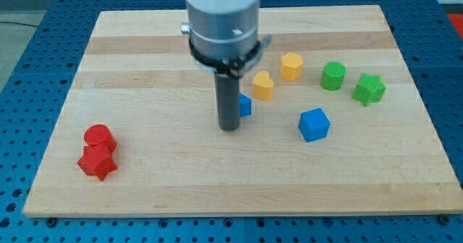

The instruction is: Place the blue triangle below the yellow heart

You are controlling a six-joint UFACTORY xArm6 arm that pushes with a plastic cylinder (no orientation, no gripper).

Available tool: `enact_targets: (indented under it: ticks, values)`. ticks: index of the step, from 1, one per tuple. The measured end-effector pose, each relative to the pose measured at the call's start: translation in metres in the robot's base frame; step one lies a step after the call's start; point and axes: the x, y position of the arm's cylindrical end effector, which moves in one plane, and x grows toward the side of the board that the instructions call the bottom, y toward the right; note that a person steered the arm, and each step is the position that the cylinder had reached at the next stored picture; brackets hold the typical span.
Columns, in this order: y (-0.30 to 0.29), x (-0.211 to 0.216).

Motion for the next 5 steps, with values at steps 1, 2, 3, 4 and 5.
enact_targets:
  ticks: [1,2,3,4,5]
  values:
    - [-0.007,-0.011]
    - [-0.059,-0.033]
    - [-0.069,-0.060]
    - [-0.011,-0.047]
    - [0.000,-0.012]
